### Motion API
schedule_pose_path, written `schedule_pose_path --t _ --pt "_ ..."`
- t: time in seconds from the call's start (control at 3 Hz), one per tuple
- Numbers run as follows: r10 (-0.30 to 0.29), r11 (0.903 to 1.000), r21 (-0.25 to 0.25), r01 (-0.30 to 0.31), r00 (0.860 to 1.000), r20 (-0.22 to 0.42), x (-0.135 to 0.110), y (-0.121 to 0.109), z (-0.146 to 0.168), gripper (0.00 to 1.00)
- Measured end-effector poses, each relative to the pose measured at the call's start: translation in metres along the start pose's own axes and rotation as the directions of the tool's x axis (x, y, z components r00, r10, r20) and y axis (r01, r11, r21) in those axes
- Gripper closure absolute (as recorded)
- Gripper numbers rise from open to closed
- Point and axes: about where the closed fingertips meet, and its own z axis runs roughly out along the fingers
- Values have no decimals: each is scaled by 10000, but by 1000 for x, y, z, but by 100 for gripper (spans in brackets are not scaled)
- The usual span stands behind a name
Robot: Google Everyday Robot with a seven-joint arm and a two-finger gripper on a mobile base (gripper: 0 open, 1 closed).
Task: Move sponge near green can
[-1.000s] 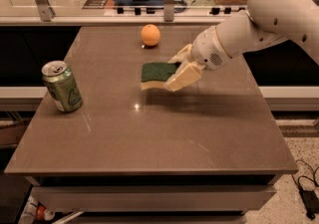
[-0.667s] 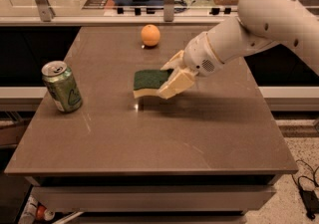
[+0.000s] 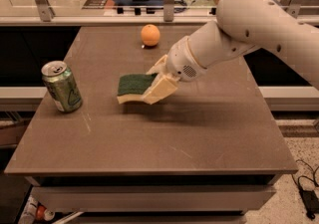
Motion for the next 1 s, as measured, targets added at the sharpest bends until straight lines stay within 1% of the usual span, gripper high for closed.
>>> schedule_pose_path --t 0.33,0.67,1.0 --pt "91 9997 221 -95 9998 165 -19 4 20 100" --pt "224 9996 194 -228 9995 226 -35 11 41 100" --pt "431 9991 11 -431 9990 -116 -39 23 59 100"
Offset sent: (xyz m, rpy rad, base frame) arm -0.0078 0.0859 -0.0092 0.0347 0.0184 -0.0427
